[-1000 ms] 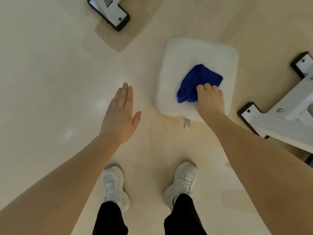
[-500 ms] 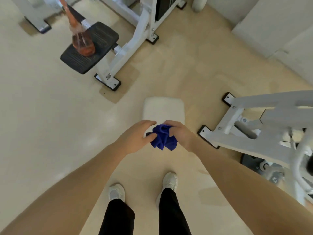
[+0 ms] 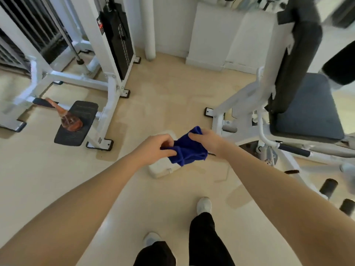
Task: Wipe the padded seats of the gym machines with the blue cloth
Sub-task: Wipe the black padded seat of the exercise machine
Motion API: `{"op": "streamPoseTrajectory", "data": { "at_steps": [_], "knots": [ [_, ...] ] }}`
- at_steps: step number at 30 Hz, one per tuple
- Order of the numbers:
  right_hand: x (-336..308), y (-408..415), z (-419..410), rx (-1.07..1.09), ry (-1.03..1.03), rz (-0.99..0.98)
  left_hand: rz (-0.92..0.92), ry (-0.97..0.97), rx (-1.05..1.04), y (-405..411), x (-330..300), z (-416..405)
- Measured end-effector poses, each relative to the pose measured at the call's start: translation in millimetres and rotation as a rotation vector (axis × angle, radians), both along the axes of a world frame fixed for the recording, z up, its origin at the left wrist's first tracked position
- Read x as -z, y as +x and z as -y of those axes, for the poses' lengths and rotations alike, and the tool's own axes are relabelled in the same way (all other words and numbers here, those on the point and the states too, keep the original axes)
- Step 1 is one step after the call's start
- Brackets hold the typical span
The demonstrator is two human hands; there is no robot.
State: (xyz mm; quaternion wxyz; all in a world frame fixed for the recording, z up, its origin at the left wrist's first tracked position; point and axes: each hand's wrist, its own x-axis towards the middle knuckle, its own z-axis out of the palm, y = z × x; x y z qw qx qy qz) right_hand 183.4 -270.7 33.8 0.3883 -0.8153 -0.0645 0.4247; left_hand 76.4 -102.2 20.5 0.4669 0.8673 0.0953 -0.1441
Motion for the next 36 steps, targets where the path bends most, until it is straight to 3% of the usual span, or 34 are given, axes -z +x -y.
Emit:
{"op": "streamPoseTrajectory", "data": {
  "at_steps": [3,5,8,12,15,21,25,29,32,36],
  "knots": [
    [-7,0,45,0.337,0.088,-0.022,0.002,0.128,0.168,-3,2,11],
    [-14,3,73,0.517,0.171,-0.06,-0.008,0.147,0.173,2,3,21],
    [-26,9,107,0.611,0.24,-0.055,-0.097,0.083,0.132,25,-1,42],
    [-37,29,146,0.698,0.204,0.054,-0.231,-0.206,-0.055,69,-11,96],
    [-45,51,177,0.816,0.317,-0.001,-0.272,-0.44,-0.268,102,-21,152],
    [-66,108,263,0.819,0.485,-0.039,-0.317,-0.597,-0.432,172,-40,265],
    [-73,134,319,0.494,0.428,0.049,-0.391,-0.746,-0.458,217,-48,338],
    [-62,155,363,0.308,0.33,-0.054,-0.496,-0.814,-0.366,259,-44,386],
    [-51,175,386,0.362,0.323,-0.025,-0.483,-0.77,-0.222,289,-39,407],
    [-41,221,403,0.616,0.16,0.281,-0.471,-0.789,-0.151,341,-31,425]
  ]
}}
